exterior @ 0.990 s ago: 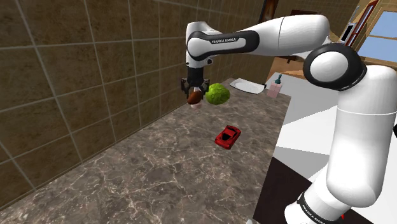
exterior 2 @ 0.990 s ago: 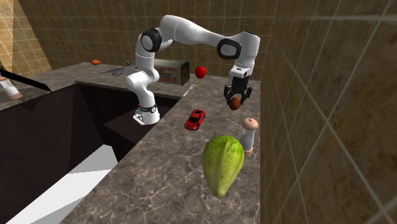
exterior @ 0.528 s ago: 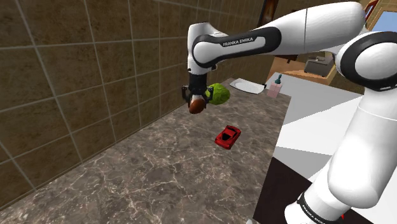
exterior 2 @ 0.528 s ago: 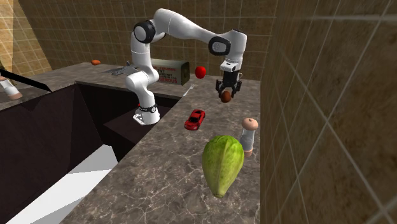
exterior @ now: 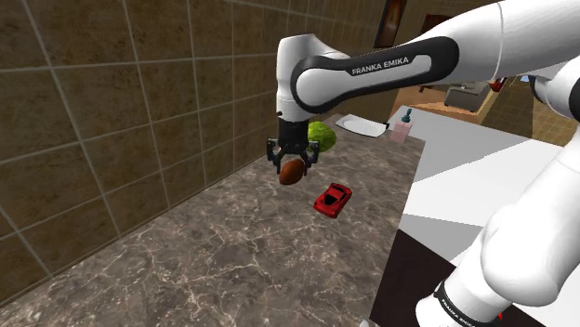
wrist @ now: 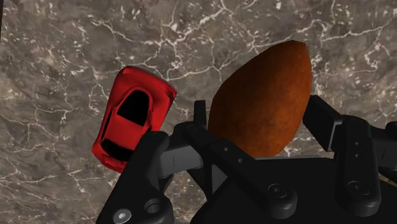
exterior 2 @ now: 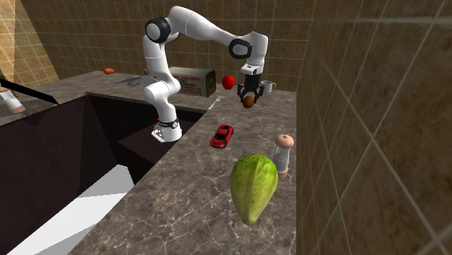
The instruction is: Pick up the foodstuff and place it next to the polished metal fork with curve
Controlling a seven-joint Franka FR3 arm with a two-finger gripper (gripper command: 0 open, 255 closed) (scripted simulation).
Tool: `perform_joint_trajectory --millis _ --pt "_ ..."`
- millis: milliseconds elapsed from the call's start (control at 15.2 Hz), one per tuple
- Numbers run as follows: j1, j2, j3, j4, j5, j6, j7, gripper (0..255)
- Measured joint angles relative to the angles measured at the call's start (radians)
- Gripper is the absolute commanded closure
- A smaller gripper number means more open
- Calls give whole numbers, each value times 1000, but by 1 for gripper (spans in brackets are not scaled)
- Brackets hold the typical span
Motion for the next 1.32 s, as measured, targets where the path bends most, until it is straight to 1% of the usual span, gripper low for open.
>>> perform_joint_trajectory --millis 330,594,1320 --pt "48 -118 47 -129 50 16 73 255" --pt "96 -200 95 -205 96 16 145 255" --pt "219 -340 227 -321 216 16 332 255"
